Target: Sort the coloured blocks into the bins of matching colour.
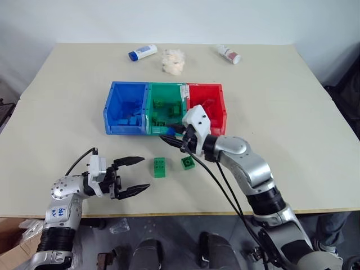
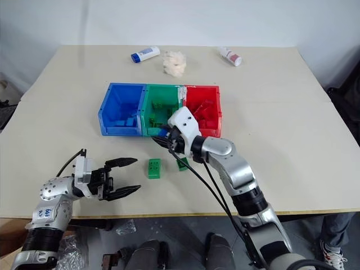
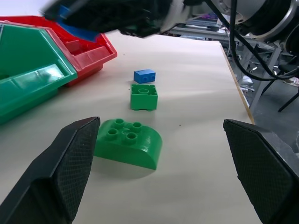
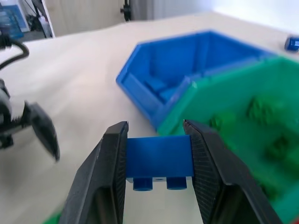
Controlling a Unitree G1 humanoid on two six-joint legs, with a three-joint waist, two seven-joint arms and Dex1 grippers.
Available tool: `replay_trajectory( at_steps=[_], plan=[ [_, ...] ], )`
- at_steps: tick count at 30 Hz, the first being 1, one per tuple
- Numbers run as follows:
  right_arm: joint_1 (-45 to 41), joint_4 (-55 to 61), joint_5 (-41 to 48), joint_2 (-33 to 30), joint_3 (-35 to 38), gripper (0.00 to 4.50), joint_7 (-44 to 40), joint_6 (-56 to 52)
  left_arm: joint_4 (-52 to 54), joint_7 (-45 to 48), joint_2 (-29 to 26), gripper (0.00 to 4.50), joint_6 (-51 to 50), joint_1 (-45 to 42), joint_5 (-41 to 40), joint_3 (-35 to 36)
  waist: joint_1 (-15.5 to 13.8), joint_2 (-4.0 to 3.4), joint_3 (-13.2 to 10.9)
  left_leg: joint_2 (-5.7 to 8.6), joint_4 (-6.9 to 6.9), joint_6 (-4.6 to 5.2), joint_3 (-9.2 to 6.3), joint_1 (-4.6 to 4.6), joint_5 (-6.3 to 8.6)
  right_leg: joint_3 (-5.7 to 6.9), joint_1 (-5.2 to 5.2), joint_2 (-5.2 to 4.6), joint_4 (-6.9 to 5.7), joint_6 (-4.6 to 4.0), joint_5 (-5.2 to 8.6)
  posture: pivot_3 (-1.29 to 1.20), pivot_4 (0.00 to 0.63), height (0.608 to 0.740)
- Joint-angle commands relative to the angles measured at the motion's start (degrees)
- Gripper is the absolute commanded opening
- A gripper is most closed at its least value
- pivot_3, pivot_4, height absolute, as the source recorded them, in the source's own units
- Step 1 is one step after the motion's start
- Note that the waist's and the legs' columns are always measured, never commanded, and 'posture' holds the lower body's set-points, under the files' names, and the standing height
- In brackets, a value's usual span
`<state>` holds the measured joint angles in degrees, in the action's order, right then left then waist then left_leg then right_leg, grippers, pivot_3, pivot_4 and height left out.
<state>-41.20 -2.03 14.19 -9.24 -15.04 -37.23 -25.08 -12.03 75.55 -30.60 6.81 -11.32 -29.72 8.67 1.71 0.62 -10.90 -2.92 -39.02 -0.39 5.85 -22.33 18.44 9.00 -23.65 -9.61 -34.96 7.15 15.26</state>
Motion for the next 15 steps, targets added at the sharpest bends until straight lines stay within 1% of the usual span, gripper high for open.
replay_trajectory(
  at_steps=[1, 4, 9, 15],
  plan=[
    [-5.44, -7.47, -2.24, 3.35, 0.03, 1.45, 0.49, 5.65, 2.60, -0.96, -1.01, 4.50, 0.56, 1.33, -0.27, 1.49, 0.20, 0.00, 0.00, 0.00, 0.01, 0.00, 0.01, 0.00, 0.00, 0.00, -0.01, 0.00, 0.00, 0.00, 0.00, 0.00, 0.150, 0.740],
    [-9.40, -14.27, -3.57, 6.12, 0.27, 1.45, 0.40, 9.73, 3.92, -1.72, -1.21, 4.50, 0.33, 2.49, -0.41, 1.83, 0.50, -0.01, -0.01, -0.02, 0.06, -0.03, 0.02, 0.00, -0.02, -0.01, -0.05, 0.02, -0.03, -0.01, 0.01, 0.00, 0.150, 0.740],
    [-18.53, -28.84, -5.24, 11.77, 1.90, 1.45, 0.99, 18.14, 6.23, -3.15, -1.59, 4.50, -0.14, 4.48, -0.65, 2.36, 1.40, -0.03, -0.02, -0.03, 0.11, -0.06, 0.06, 0.00, -0.03, -0.03, -0.09, 0.02, -0.04, -0.01, 0.01, 0.00, 0.150, 0.740],
    [-29.28, -47.04, -7.18, 18.89, 4.01, 1.45, 2.77, 28.76, 8.26, -4.60, -1.56, 4.50, -0.50, 5.98, -0.71, 2.61, 1.68, -0.04, -0.03, -0.05, 0.15, -0.07, 0.08, 0.01, -0.04, -0.04, -0.10, 0.03, -0.03, -0.02, 0.01, 0.00, 0.150, 0.740]
  ],
)
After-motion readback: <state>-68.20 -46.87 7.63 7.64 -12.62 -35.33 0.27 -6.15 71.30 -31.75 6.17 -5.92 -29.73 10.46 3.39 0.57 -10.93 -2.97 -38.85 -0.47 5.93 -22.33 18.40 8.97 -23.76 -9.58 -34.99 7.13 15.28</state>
